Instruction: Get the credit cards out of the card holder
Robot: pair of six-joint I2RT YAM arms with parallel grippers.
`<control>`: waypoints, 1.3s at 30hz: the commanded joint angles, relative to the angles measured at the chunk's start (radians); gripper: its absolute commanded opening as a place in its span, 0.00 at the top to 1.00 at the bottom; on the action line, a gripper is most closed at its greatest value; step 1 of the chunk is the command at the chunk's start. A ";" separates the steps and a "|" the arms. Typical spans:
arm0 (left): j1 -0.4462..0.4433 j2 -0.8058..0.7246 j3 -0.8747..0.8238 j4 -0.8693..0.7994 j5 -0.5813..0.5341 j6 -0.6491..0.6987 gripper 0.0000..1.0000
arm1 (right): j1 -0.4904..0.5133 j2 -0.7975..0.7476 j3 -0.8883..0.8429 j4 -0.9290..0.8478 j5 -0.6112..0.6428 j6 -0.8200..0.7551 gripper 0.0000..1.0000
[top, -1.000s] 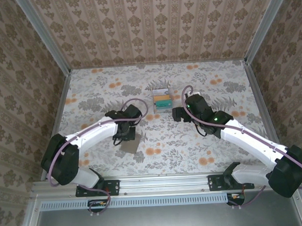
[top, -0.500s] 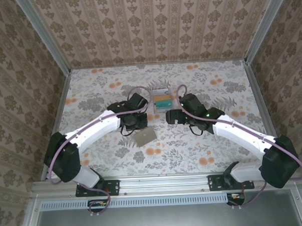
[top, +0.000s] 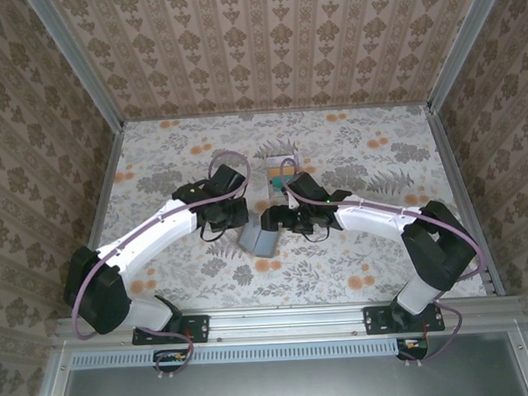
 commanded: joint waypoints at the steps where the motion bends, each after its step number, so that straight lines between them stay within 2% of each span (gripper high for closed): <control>1: 0.014 -0.035 -0.047 -0.036 -0.017 -0.036 1.00 | 0.002 0.032 0.028 0.031 -0.044 0.038 0.20; 5: 0.035 -0.058 -0.085 -0.037 -0.020 -0.045 1.00 | 0.009 0.041 0.011 0.054 -0.039 0.057 0.32; 8: 0.045 -0.063 -0.103 -0.034 -0.017 -0.043 1.00 | 0.012 0.039 0.003 0.036 -0.020 0.056 0.32; 12: 0.049 -0.064 -0.118 -0.026 -0.012 -0.039 1.00 | 0.011 0.009 -0.025 0.014 0.025 0.045 0.40; 18: 0.049 -0.055 -0.114 -0.027 -0.015 -0.022 1.00 | -0.009 -0.041 -0.050 -0.033 0.070 0.000 0.42; 22: 0.049 -0.056 -0.121 -0.024 -0.018 -0.019 1.00 | -0.045 -0.035 -0.092 0.020 -0.004 -0.006 0.55; 26: 0.049 -0.055 -0.129 -0.012 -0.011 -0.021 1.00 | -0.047 0.022 -0.081 0.079 -0.072 0.004 0.56; 29: 0.049 -0.049 -0.126 -0.011 -0.007 -0.017 1.00 | -0.048 0.070 -0.065 0.093 -0.097 0.007 0.62; 32: 0.050 -0.046 -0.125 -0.013 -0.008 -0.015 1.00 | -0.048 0.088 -0.064 0.111 -0.103 0.016 0.64; 36: 0.049 -0.047 -0.127 -0.011 -0.007 -0.015 1.00 | -0.050 0.091 -0.069 0.121 -0.107 0.016 0.83; 39: 0.049 -0.044 -0.130 -0.006 -0.006 -0.013 1.00 | -0.050 0.082 -0.067 0.128 -0.122 0.016 0.85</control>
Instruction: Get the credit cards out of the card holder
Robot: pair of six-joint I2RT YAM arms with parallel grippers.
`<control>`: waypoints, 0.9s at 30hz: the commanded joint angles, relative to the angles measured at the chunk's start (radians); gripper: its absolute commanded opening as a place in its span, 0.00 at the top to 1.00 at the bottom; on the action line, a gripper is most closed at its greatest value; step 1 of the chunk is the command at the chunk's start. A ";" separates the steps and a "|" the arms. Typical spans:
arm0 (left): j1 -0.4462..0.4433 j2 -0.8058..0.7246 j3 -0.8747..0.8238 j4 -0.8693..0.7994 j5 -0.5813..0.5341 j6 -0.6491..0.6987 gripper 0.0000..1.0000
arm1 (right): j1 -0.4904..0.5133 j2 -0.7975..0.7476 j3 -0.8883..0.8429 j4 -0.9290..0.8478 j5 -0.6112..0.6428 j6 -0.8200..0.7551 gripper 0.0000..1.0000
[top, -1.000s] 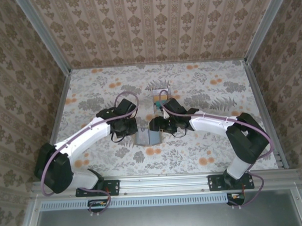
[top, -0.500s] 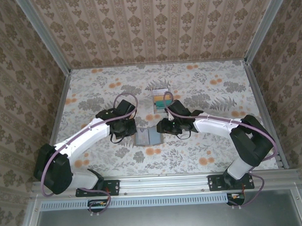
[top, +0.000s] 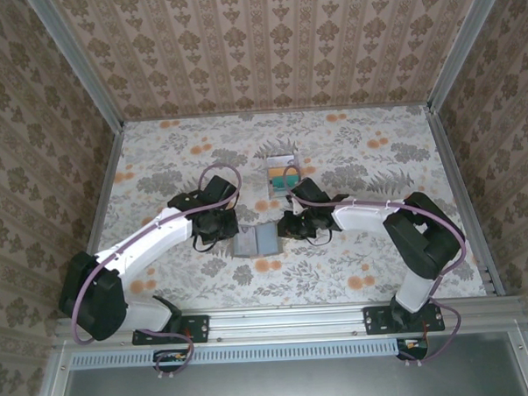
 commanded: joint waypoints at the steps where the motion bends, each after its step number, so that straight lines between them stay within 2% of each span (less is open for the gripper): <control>1: 0.004 0.002 -0.012 0.005 0.000 0.012 1.00 | -0.001 -0.006 0.016 0.018 -0.038 0.005 0.82; 7: 0.004 0.007 -0.011 0.010 0.003 0.015 1.00 | -0.010 0.005 0.015 -0.031 -0.007 -0.015 0.71; 20: 0.005 0.022 -0.015 -0.004 -0.005 0.022 1.00 | -0.031 0.052 -0.021 0.002 -0.019 -0.012 0.69; 27: 0.004 0.048 -0.025 -0.002 0.001 0.022 1.00 | -0.033 0.066 -0.025 0.057 -0.079 -0.006 0.73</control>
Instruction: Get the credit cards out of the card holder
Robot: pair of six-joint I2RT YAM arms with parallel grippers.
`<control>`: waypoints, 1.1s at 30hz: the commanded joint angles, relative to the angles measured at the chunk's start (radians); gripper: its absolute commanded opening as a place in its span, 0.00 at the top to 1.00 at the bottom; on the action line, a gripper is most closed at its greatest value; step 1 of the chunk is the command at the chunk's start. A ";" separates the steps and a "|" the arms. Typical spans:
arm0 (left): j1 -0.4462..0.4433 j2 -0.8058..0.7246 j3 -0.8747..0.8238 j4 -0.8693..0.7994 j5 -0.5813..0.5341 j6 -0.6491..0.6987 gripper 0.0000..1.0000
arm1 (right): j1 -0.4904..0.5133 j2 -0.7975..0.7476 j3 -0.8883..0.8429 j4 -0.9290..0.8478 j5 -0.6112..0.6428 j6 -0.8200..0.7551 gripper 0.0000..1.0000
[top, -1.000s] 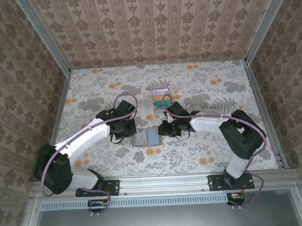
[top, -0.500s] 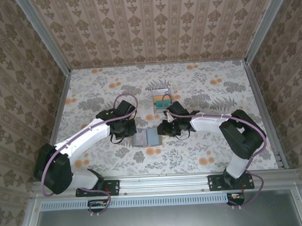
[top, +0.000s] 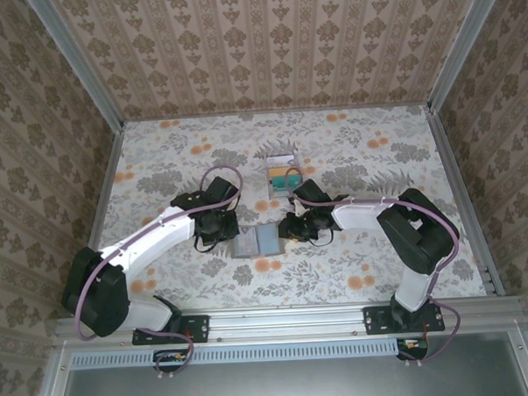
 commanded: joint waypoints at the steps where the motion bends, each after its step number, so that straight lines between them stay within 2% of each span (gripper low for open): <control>1: 0.004 0.011 -0.012 -0.002 0.001 0.021 1.00 | -0.004 0.015 -0.008 0.041 -0.054 0.003 0.73; 4: 0.004 0.012 -0.011 -0.002 0.003 0.022 1.00 | -0.004 0.021 -0.010 0.067 -0.080 0.004 0.74; 9: 0.004 0.013 -0.014 0.006 0.003 0.025 1.00 | -0.006 0.003 -0.012 0.080 -0.093 0.003 1.00; 17: 0.002 0.055 -0.020 0.078 0.042 0.038 1.00 | 0.017 -0.137 0.112 -0.170 -0.028 -0.084 1.00; 22: -0.012 0.110 0.004 0.120 0.070 0.048 1.00 | 0.078 -0.119 0.245 -0.366 0.059 -0.131 1.00; 33: -0.020 0.138 0.017 0.139 0.084 0.067 1.00 | 0.086 -0.124 0.235 -0.385 0.106 -0.121 1.00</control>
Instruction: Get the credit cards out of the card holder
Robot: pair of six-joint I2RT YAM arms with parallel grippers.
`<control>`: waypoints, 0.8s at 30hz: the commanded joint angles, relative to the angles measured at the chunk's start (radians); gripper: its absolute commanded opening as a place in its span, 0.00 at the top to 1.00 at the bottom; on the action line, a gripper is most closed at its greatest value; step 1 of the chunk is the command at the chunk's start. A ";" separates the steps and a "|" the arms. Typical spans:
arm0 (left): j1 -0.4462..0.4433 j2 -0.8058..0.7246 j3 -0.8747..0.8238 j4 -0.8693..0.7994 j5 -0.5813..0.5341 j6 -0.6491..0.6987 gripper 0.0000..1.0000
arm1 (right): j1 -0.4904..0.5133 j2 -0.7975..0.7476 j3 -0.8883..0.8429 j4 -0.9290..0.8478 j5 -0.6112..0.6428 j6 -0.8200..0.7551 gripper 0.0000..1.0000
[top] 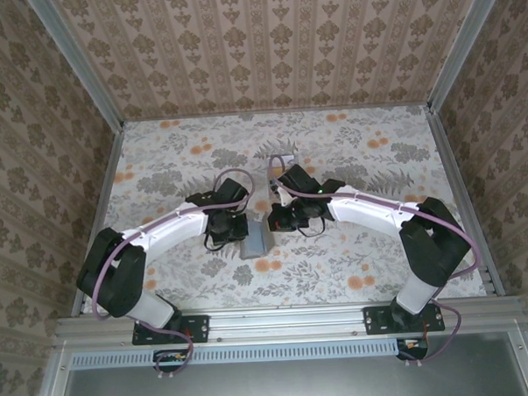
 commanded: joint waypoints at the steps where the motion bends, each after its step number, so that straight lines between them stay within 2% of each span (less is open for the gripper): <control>1: -0.004 0.012 0.025 0.007 0.013 0.025 1.00 | -0.015 -0.020 -0.025 -0.045 0.040 -0.010 1.00; 11: -0.005 0.005 0.029 0.018 0.036 0.054 1.00 | -0.097 -0.063 -0.203 0.032 0.041 -0.010 1.00; 14: -0.004 -0.014 0.041 0.004 0.033 0.072 0.73 | -0.120 -0.075 -0.252 0.066 0.043 0.002 1.00; 15: -0.004 -0.025 0.047 -0.002 0.034 0.074 0.59 | -0.128 -0.081 -0.266 0.078 0.042 0.006 1.00; 16: -0.004 -0.038 0.050 -0.006 0.035 0.076 0.53 | -0.131 -0.086 -0.275 0.088 0.044 0.009 1.00; 21: -0.006 -0.122 0.041 0.023 0.084 0.063 0.47 | -0.133 -0.095 -0.302 0.119 0.050 0.022 1.00; 24: -0.017 -0.170 0.016 0.067 0.109 0.046 0.39 | -0.133 -0.102 -0.319 0.141 0.060 0.039 1.00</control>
